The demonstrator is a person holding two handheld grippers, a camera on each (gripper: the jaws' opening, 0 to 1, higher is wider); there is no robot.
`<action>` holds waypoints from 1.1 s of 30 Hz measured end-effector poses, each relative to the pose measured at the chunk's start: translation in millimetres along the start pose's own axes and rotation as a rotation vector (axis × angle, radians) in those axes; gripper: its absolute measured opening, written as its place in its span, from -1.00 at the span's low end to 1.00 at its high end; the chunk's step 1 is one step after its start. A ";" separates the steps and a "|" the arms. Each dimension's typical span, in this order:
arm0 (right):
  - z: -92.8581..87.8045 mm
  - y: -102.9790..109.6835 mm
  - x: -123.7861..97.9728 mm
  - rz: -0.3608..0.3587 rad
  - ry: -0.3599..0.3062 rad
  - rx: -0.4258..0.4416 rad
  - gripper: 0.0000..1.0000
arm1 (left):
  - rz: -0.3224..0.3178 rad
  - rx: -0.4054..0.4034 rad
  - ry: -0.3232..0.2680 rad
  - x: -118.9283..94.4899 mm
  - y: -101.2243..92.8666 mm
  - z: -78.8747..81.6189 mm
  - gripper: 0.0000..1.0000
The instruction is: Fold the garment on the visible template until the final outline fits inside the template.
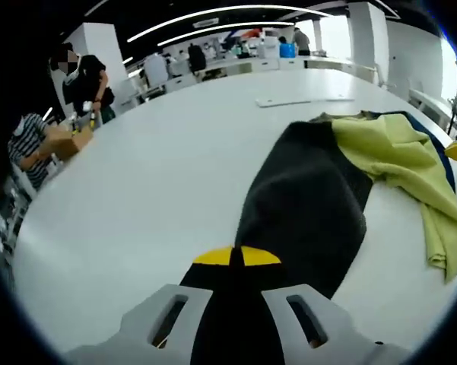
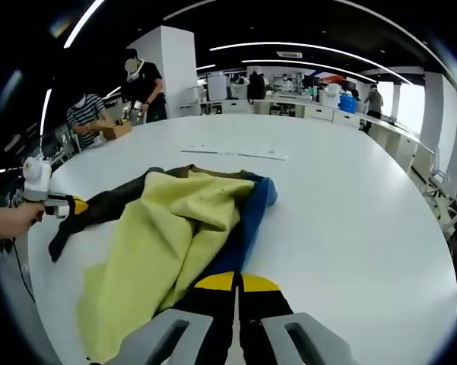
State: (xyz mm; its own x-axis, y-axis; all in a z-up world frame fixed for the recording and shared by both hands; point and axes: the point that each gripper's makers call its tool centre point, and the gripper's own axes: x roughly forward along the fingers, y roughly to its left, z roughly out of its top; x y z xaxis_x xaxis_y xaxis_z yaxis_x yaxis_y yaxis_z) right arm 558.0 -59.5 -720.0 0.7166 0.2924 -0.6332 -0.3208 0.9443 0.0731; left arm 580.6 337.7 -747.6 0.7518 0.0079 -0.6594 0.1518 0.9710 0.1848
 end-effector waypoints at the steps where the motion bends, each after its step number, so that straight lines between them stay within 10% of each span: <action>1: 0.5 -2.7 -0.3 -0.003 -0.001 0.007 -1.00 | 0.002 0.000 0.002 0.5 1.6 0.6 -1.00; 33: -1.0 -72.1 -14.6 -0.135 0.031 0.081 -1.00 | 0.104 0.071 0.019 26.6 48.7 13.4 -1.00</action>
State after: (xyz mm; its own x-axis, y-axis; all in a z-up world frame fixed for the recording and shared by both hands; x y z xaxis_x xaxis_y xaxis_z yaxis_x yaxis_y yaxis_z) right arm 570.0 -132.1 -716.8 0.7302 0.1582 -0.6646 -0.1710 0.9842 0.0464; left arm 616.6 382.0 -746.4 0.7540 0.1131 -0.6471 0.1187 0.9454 0.3035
